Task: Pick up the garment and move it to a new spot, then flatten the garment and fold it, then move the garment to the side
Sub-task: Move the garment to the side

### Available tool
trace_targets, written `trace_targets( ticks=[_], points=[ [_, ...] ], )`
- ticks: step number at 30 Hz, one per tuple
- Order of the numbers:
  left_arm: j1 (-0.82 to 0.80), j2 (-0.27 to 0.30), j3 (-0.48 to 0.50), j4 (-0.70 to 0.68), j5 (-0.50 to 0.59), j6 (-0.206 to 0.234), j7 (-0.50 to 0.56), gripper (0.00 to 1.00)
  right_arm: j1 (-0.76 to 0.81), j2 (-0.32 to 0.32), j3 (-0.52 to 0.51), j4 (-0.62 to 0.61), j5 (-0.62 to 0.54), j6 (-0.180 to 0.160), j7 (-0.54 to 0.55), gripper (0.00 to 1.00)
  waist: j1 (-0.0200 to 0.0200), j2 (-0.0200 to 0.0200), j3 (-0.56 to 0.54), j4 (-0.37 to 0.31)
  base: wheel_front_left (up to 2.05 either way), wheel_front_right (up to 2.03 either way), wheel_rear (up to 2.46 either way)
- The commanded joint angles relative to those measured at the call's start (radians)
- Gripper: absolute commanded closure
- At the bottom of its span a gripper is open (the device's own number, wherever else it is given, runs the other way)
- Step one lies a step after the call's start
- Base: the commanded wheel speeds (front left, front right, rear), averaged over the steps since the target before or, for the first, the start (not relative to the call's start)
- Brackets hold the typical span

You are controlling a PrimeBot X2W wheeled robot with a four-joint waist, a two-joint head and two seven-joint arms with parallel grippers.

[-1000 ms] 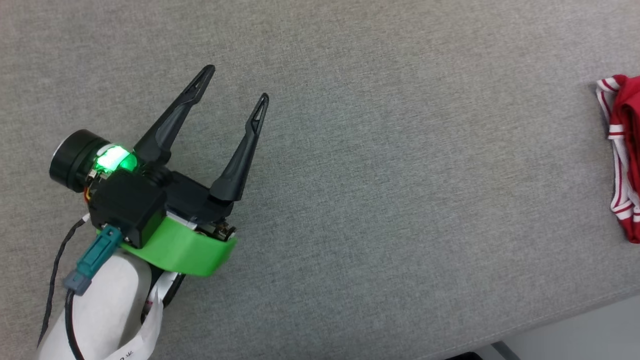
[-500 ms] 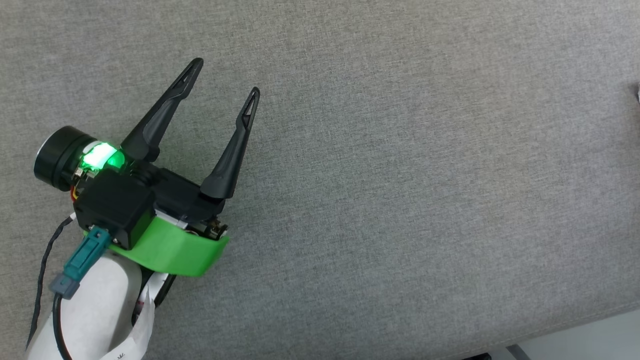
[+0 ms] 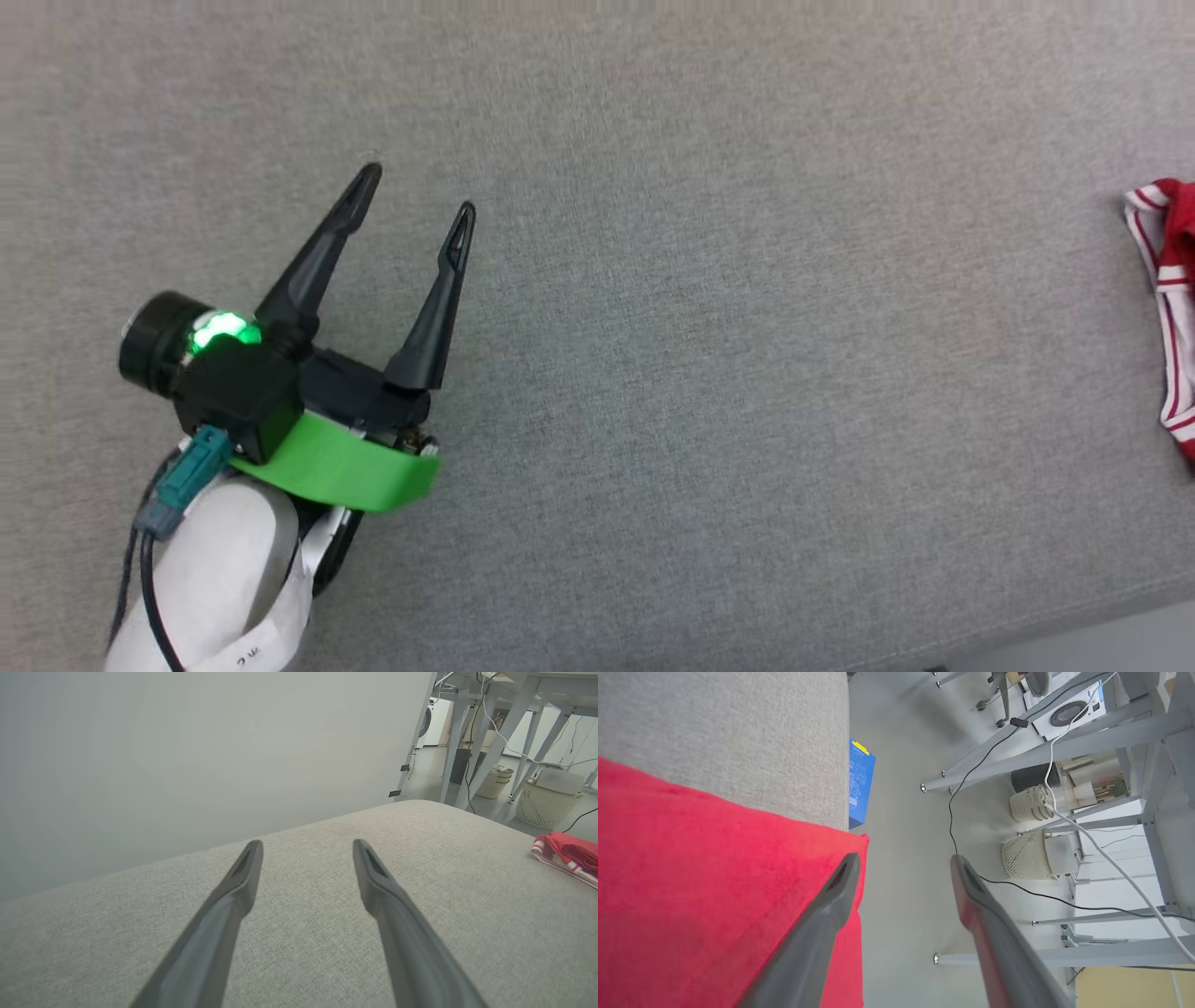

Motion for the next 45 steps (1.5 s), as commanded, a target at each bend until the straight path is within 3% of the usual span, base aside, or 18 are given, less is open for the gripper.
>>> trace_targets(
  ticks=[1,6,11,21,27,32,36,45],
  points=[
    [0.024,-0.013,0.004,0.020,-0.014,0.008,-0.015,0.00,-0.023,0.006,0.011,-0.012,0.019,-0.001,-0.015,0.00,0.0000,0.0000,-0.113,0.028,0.00,0.00,0.00],
    [0.083,-0.058,0.028,0.090,-0.067,0.022,-0.040,0.00,-0.028,0.052,0.042,-0.096,0.084,-0.001,-0.029,0.00,0.0000,0.0000,-0.228,0.061,0.00,0.00,0.00],
    [0.141,-0.094,0.069,0.152,-0.102,0.057,-0.049,0.00,0.040,0.118,0.049,-0.262,0.181,-0.001,-0.018,0.00,0.0000,0.0000,-0.325,0.103,0.00,0.00,0.00],
    [0.233,-0.143,0.097,0.215,-0.114,0.084,-0.054,0.00,0.379,0.286,-0.061,-0.683,0.274,-0.001,0.030,0.00,0.0000,0.0000,-0.433,0.192,0.00,0.00,0.00],
    [0.280,-0.166,0.107,0.231,-0.087,0.083,-0.055,0.00,0.582,0.452,-0.106,-0.878,0.258,-0.001,0.038,0.00,0.0000,0.0000,-0.472,0.226,0.00,0.00,0.00],
    [0.307,-0.196,0.131,0.244,-0.057,0.070,-0.055,0.00,0.691,0.572,-0.121,-0.946,0.237,-0.001,0.023,0.00,0.0000,0.0000,-0.490,0.244,0.00,0.00,0.00],
    [0.321,-0.219,0.154,0.253,-0.030,0.054,-0.055,0.00,0.742,0.630,-0.115,-0.946,0.208,-0.001,0.005,0.00,0.0000,0.0000,-0.498,0.253,0.00,0.00,0.00],
    [0.339,-0.263,0.203,0.267,0.019,0.011,-0.055,0.00,0.766,0.674,-0.105,-0.897,0.191,-0.001,-0.040,0.00,0.0000,0.0000,-0.499,0.258,0.00,0.00,0.00]
  ],
)
